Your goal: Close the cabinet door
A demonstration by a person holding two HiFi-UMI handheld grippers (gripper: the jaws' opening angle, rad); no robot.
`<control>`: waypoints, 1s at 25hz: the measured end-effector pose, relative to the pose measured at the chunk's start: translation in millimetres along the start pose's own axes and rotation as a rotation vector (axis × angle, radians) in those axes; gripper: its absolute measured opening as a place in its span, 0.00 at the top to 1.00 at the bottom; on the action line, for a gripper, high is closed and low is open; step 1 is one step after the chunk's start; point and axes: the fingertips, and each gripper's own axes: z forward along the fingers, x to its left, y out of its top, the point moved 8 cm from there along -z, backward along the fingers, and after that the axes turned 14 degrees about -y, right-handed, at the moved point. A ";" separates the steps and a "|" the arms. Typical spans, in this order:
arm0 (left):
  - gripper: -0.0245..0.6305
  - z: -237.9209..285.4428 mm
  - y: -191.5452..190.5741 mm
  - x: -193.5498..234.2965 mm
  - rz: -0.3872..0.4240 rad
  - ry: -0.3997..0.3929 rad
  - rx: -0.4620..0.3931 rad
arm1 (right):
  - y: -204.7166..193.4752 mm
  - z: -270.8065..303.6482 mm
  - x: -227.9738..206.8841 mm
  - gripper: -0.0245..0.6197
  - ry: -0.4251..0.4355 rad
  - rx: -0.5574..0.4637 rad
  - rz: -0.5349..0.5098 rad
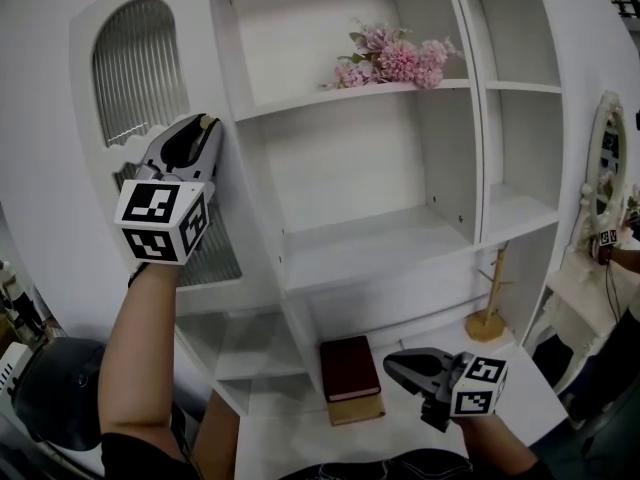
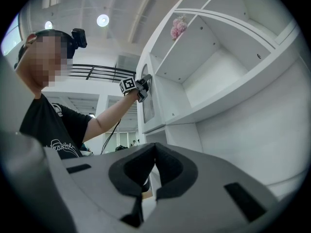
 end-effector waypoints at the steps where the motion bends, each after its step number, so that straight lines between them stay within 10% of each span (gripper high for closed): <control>1: 0.85 -0.1 0.1 -0.2 -0.002 0.003 0.003 | -0.5 -1.2 -0.8 0.95 0.002 0.000 0.000; 12: 0.84 1.7 2.4 -0.7 -0.094 0.008 0.022 | -2.1 -13.5 4.7 0.95 -0.003 -0.019 -0.004; 25: 0.60 -74.5 -3.3 -20.9 -0.323 -0.131 -0.080 | 5.1 -22.7 66.5 0.95 -0.033 0.021 -0.072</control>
